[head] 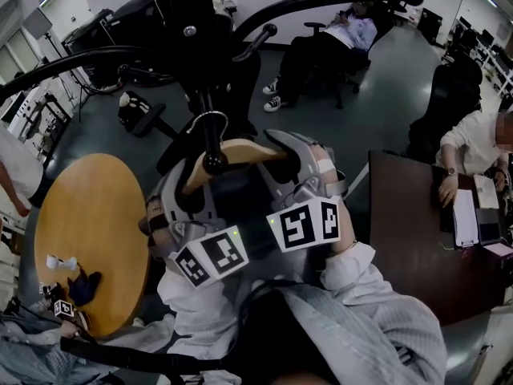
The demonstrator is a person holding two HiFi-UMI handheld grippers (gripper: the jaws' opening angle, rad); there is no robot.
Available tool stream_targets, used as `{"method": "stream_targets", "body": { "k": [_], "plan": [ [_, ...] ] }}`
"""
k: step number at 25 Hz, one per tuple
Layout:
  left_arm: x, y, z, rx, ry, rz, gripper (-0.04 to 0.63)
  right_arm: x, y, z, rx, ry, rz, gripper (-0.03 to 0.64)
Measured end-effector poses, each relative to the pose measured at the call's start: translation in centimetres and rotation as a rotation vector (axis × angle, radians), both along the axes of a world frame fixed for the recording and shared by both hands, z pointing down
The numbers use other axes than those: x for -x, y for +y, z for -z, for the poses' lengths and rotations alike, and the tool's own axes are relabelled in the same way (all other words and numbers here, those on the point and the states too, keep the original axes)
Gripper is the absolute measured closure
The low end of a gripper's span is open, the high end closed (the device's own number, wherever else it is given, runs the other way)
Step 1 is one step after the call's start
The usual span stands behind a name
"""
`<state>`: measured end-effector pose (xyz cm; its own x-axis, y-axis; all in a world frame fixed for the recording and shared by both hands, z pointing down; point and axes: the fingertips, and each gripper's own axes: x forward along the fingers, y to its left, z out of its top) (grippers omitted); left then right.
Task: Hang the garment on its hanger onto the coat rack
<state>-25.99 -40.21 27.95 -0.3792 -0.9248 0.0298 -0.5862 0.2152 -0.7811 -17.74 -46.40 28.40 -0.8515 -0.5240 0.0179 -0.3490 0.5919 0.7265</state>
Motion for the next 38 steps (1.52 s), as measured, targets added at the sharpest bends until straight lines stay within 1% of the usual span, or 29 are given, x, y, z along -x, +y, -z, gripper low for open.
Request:
{"method": "stream_targets", "body": {
  "k": [3,5,8,11,13,15,18,21,23,25,26,28,30,32,34,36,38],
  "plan": [
    [-0.4,0.5,-0.3,0.009,0.008,-0.009,0.477,-0.6,0.9,-0.2,0.016,0.010,0.046,0.499],
    [-0.6,0.9,0.0,0.008,-0.004,-0.001,0.457,-1.0,1.5,-0.1,0.016,0.015,0.072,0.497],
    [-0.7,1.9,0.6,-0.019,-0.019,0.019,0.457,-1.8,2.5,0.3,0.030,0.008,0.098,0.483],
    [-0.9,3.4,0.6,-0.053,-0.011,0.031,0.456,-2.6,4.0,0.5,0.027,-0.020,0.107,0.480],
    [-1.5,4.2,0.9,-0.079,0.002,0.022,0.456,-3.3,4.7,0.8,0.025,-0.038,0.112,0.476],
    [-2.5,4.7,1.2,-0.110,0.034,-0.009,0.456,-4.2,5.3,1.1,0.032,-0.060,0.114,0.476],
    [-4.4,4.7,1.5,-0.150,0.128,-0.093,0.456,-5.4,5.7,1.5,0.048,-0.103,0.092,0.476],
    [-6.8,4.1,1.6,-0.187,0.268,-0.196,0.456,-6.9,5.9,1.8,0.073,-0.164,0.051,0.477],
    [-8.6,3.6,1.2,-0.203,0.352,-0.251,0.457,-7.7,6.0,1.5,0.114,-0.206,0.048,0.479],
    [-10.6,2.9,0.4,-0.202,0.416,-0.303,0.457,-8.7,6.1,0.7,0.182,-0.250,0.043,0.488],
    [-11.6,2.4,-0.1,-0.197,0.449,-0.333,0.457,-9.4,5.9,0.2,0.221,-0.270,0.023,0.496],
    [-13.7,1.5,-1.0,-0.180,0.528,-0.397,0.457,-11.1,5.3,-1.0,0.284,-0.298,-0.044,0.535],
    [-15.1,0.8,-1.7,-0.167,0.603,-0.448,0.468,-12.7,4.6,-1.6,0.316,-0.328,-0.109,0.572],
    [-16.1,0.3,-1.9,-0.162,0.649,-0.480,0.506,-14.0,4.1,-1.8,0.344,-0.374,-0.152,0.602],
    [-17.4,-0.3,-2.0,-0.155,0.676,-0.515,0.532,-15.3,3.7,-2.0,0.372,-0.407,-0.181,0.614],
    [-18.8,-0.9,-2.1,-0.151,0.718,-0.546,0.575,-16.4,3.4,-2.6,0.390,-0.402,-0.206,0.615],
    [-20.1,-1.5,-2.5,-0.139,0.766,-0.574,0.591,-17.1,3.2,-3.4,0.413,-0.391,-0.225,0.615]
  ]
}}
